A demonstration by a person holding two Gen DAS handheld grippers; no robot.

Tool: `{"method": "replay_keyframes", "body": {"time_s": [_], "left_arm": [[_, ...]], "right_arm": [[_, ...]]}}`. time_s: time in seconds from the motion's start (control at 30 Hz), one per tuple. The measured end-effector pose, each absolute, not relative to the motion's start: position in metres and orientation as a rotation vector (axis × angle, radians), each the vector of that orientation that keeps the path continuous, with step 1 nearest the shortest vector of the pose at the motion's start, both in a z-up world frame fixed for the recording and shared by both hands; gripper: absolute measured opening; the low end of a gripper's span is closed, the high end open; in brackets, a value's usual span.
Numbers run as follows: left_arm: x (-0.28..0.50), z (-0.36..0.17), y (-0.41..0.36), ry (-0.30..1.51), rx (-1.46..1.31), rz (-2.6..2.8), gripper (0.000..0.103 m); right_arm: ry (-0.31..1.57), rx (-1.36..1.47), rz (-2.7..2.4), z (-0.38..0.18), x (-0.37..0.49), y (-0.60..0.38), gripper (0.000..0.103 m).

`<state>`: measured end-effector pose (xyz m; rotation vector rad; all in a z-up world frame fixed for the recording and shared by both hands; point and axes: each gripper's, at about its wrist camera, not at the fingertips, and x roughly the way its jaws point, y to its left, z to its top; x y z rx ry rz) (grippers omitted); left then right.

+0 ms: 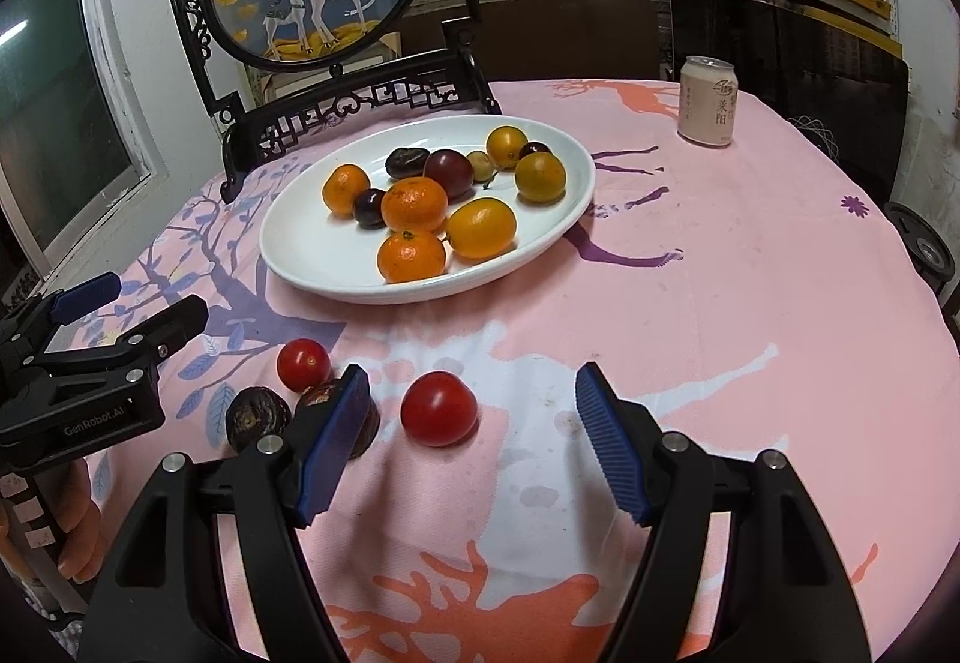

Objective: Organize fruits
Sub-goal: 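Grasp a dark mangosteen with the left while the right grasps a red tomato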

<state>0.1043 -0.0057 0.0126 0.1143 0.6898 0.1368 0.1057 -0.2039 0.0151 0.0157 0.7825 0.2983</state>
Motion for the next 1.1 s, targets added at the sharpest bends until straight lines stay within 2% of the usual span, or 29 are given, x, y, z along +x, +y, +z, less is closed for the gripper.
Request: {"method": "replay_keyframes", "body": {"time_s": [0.1,0.53,0.77,0.87,1.1], "left_arm": [[0.104,0.011,-0.004,0.698,0.115,0.141,0.101],[0.086,0.004,0.032,0.754,0.012,0.153,0.101],[0.082,-0.008,-0.001,0.794,0.110,0.007,0.101],[0.081,-0.014,-0.015,0.804,0.154,-0.050,0.101],[0.089,-0.025,-0.033,0.826,0.196,-0.119,0.101]], "right_arm": [[0.798,0.017,0.304,0.013,0.107,-0.204,0.071],[0.836,-0.012,0.344,0.005,0.105,-0.195,0.057],[0.911,-0.025,0.358,-0.011,0.116,-0.185,0.045],[0.923,0.006,0.368,-0.013,0.120,-0.189,0.032],[0.900,0.047,0.347,-0.005,0.118,-0.199,0.032]]}}
